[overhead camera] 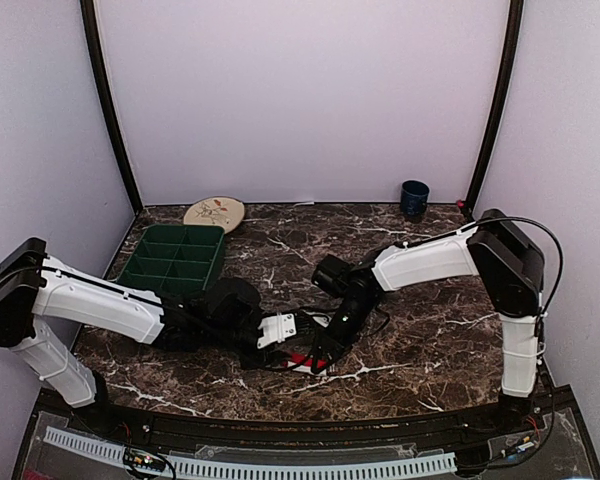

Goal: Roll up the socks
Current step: Pick up the sock from the center of the board.

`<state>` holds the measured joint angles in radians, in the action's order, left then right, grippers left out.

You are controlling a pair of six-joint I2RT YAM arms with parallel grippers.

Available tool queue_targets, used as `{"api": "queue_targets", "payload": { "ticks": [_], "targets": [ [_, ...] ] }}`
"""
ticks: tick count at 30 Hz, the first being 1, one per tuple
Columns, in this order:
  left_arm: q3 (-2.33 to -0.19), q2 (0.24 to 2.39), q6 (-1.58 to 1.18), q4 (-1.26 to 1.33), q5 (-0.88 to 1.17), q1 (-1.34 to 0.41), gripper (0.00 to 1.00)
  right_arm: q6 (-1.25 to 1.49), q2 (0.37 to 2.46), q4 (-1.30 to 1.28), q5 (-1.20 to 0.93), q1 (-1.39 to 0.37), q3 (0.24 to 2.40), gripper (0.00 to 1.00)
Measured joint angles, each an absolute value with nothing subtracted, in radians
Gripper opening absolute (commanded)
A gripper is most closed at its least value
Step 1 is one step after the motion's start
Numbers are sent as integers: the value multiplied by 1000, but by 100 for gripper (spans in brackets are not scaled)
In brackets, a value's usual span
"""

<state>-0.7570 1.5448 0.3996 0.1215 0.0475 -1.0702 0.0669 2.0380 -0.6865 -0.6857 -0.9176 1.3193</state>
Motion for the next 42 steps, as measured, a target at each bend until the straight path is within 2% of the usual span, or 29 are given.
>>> {"api": "queue_targets", "payload": {
  "ticks": [25,33,36,42],
  "targets": [
    [-864,1735,575,84,4,-1157,48,56,2062,-710,-738,-894,1335,1],
    [-911,1788,609,68,-24,-1159,44,39,2070,-720,-750,-892,1343,1],
    [-931,1801,616,52,-24,-1159,38,35,2071,-726,-752,-889,1345,1],
    [-997,1840,625,-15,-11,-1159,7,34,2072,-744,-752,-880,1346,1]
  ]
}}
